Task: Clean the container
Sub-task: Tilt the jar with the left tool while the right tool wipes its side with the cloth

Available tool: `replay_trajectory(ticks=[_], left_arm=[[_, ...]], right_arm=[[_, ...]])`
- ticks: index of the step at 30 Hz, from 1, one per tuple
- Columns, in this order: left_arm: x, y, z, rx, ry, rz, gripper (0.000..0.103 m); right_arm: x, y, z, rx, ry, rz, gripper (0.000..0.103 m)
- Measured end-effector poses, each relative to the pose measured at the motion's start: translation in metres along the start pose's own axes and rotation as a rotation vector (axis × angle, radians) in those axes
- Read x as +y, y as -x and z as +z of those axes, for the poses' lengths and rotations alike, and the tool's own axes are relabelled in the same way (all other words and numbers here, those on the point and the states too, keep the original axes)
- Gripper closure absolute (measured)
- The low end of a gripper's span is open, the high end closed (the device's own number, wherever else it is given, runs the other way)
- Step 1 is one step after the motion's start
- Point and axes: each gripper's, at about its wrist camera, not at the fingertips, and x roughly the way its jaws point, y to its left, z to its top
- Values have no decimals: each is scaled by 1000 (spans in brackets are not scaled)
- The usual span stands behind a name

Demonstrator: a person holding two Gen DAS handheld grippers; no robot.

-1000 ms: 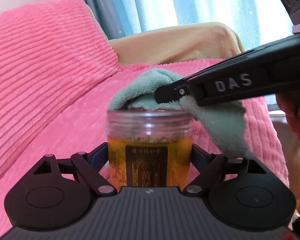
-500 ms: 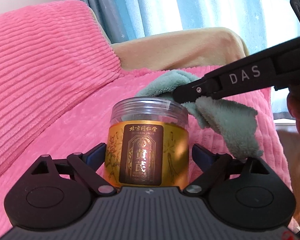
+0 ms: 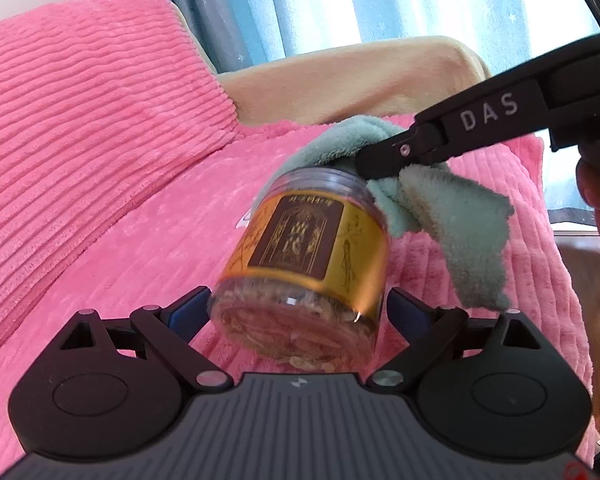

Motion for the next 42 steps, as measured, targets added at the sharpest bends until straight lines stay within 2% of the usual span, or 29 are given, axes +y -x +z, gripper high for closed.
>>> replay_trajectory(ticks=[11,19,21,27,42], left_arm=[[-2,-3,-1,-19,4,-32,10],[6,13,-7,-8,4,-50,11],[8,19,-10,-2,-4,-46,11],[9,24,-20,-10,7,-48,11],[2,22,-18,-21,-7,-52,11]], right_arm=[[-15,1,1,-3,-59,-26,92],[-14,17,7,-50,-77,27,92],[-13,21,8,-62,-88,63,92],[8,20,0,-47,20,145,92],[63,17,-20,-7,302,344,92]])
